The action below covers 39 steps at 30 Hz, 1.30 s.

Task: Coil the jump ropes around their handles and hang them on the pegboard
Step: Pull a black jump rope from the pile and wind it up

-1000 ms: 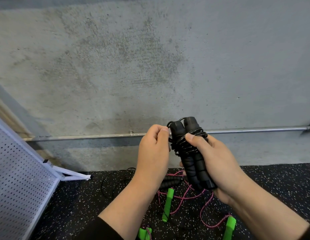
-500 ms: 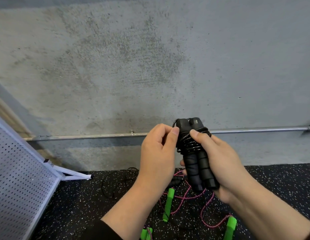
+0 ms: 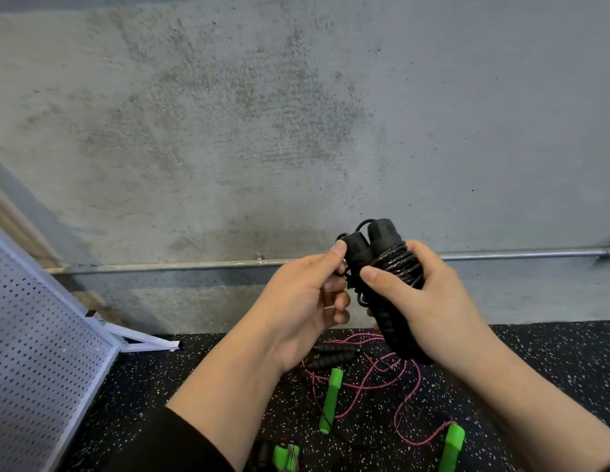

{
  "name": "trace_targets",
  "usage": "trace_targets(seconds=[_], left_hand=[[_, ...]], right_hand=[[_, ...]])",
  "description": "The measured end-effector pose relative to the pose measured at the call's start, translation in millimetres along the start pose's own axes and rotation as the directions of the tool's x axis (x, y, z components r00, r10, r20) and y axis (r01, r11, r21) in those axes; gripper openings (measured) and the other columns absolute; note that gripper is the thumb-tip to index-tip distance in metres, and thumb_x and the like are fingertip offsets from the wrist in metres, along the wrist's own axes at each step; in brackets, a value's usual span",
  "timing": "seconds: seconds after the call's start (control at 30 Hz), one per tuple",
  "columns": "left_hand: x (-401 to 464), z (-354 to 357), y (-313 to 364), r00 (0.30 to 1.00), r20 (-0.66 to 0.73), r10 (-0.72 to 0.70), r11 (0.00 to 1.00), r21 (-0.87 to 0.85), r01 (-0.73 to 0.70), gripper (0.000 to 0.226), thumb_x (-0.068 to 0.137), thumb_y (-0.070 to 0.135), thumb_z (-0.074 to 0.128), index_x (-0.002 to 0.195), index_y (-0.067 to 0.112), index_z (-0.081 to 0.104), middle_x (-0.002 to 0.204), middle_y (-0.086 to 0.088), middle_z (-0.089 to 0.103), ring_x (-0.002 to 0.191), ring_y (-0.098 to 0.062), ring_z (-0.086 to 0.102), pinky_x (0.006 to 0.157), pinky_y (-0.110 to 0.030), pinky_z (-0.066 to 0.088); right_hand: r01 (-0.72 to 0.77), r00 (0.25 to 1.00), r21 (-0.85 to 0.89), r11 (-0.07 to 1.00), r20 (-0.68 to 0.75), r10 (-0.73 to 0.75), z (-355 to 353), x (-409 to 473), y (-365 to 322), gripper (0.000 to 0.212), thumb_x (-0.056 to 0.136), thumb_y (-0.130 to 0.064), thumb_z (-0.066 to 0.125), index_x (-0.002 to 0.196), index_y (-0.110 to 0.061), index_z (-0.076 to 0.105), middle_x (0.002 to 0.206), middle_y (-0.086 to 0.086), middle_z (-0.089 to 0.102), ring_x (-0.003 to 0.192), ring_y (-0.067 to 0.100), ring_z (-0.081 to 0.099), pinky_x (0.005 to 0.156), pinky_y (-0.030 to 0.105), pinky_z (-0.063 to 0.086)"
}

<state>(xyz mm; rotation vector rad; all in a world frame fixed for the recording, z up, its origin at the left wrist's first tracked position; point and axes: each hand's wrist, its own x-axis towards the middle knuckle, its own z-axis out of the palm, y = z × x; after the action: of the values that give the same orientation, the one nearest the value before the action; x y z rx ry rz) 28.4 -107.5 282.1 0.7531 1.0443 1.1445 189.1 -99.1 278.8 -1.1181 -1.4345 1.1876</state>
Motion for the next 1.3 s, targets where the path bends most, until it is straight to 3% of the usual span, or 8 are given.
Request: trace_targets(seconds=[0.27, 0.4, 0.5, 0.63, 0.83, 1.0, 1.17, 1.3], left_hand=[[-6.9, 5.9, -9.9, 0.928, -0.185, 0.323, 0.911, 0.325, -0.253, 0.042, 0.104, 0.030, 0.055, 0.069, 0.009, 0.054, 0.053, 0.002, 0.035, 0.055, -0.017, 0.032, 0.055, -0.034, 0.029], [-13.1, 3.5, -5.1, 0.844, -0.111, 0.525, 0.750, 0.530, -0.396, 0.046, 0.103, 0.031, 0.056, 0.063, 0.011, 0.050, 0.052, 0.006, 0.034, 0.054, -0.015, 0.031, 0.058, -0.034, 0.027], [-16.6, 2.1, -1.5, 0.833, -0.079, 0.548, 0.664, 0.647, -0.375, 0.040, 0.103, 0.027, 0.052, 0.066, 0.013, 0.055, 0.052, 0.010, 0.041, 0.054, -0.011, 0.038, 0.058, -0.032, 0.032], [-11.9, 4.0, -6.2, 0.840, -0.307, 0.447, 0.869, 0.370, -0.328, 0.034, 0.102, 0.020, 0.053, 0.073, 0.011, 0.069, 0.055, 0.002, 0.048, 0.056, -0.014, 0.045, 0.058, -0.034, 0.038], [-14.1, 2.4, -12.6, 0.842, -0.427, 0.330, 0.944, 0.177, -0.280, 0.027, 0.100, 0.015, 0.057, 0.078, 0.007, 0.071, 0.058, -0.004, 0.058, 0.053, -0.016, 0.055, 0.050, -0.025, 0.044], [-13.9, -20.0, 10.0, 0.714, -0.551, 0.432, 0.895, 0.163, -0.415, 0.022, 0.099, 0.006, 0.050, 0.091, 0.012, 0.069, 0.069, -0.006, 0.070, 0.054, -0.017, 0.061, 0.049, -0.026, 0.048], [-11.3, -33.9, -7.5, 0.857, -0.464, 0.225, 0.974, 0.141, -0.179, 0.017, 0.103, 0.021, 0.055, 0.112, 0.020, 0.069, 0.099, -0.001, 0.075, 0.085, -0.019, 0.072, 0.068, -0.033, 0.057], [-12.6, -33.3, -24.9, 0.967, -0.240, 0.081, 0.993, 0.100, -0.059, 0.031, 0.106, 0.038, 0.050, 0.120, 0.021, 0.071, 0.115, 0.003, 0.075, 0.109, -0.013, 0.069, 0.083, -0.034, 0.056]], right_hand=[[-0.062, 0.998, -0.001, 0.998, -0.033, 0.062, 11.6, 4.9, 4.5, 0.016, 0.089, -0.033, 0.074, 0.098, -0.022, 0.068, 0.080, 0.004, 0.077, 0.068, 0.019, 0.072, 0.069, 0.036, 0.055], [-0.058, 0.998, 0.033, 0.998, -0.018, 0.059, 12.1, 6.3, 0.0, 0.018, 0.091, -0.035, 0.070, 0.098, -0.019, 0.068, 0.077, 0.008, 0.076, 0.066, 0.025, 0.072, 0.064, 0.039, 0.058], [-0.039, 0.999, 0.017, 0.999, -0.019, 0.039, 13.0, 5.2, 0.9, 0.019, 0.089, -0.037, 0.073, 0.098, -0.021, 0.066, 0.079, 0.006, 0.077, 0.071, 0.026, 0.073, 0.069, 0.045, 0.060], [-0.027, 0.999, -0.005, 1.000, 0.045, 0.028, 15.4, 3.7, 5.0, 0.024, 0.087, -0.036, 0.075, 0.104, -0.024, 0.063, 0.082, 0.003, 0.077, 0.072, 0.018, 0.074, 0.071, 0.042, 0.059], [-0.014, 0.998, -0.066, 0.998, 0.054, 0.017, 19.8, 1.6, 8.2, 0.028, 0.084, -0.040, 0.077, 0.105, -0.027, 0.064, 0.081, -0.004, 0.077, 0.074, 0.014, 0.073, 0.071, 0.036, 0.058], [-0.087, 0.995, 0.041, 0.995, -0.054, 0.090, 15.8, 8.3, 17.4, 0.029, 0.083, -0.038, 0.080, 0.104, -0.022, 0.066, 0.085, 0.009, 0.077, 0.078, 0.029, 0.073, 0.080, 0.056, 0.059], [-0.089, 0.995, 0.002, 0.996, 0.035, 0.089, 23.0, 8.1, 18.4, 0.029, 0.083, -0.043, 0.078, 0.104, -0.027, 0.065, 0.089, 0.004, 0.077, 0.082, 0.025, 0.074, 0.080, 0.046, 0.059], [-0.156, 0.978, -0.063, 0.986, 0.126, 0.163, 41.0, 2.3, 25.4, 0.034, 0.086, -0.049, 0.072, 0.114, -0.033, 0.063, 0.095, -0.003, 0.077, 0.086, 0.015, 0.074, 0.075, 0.034, 0.060]])
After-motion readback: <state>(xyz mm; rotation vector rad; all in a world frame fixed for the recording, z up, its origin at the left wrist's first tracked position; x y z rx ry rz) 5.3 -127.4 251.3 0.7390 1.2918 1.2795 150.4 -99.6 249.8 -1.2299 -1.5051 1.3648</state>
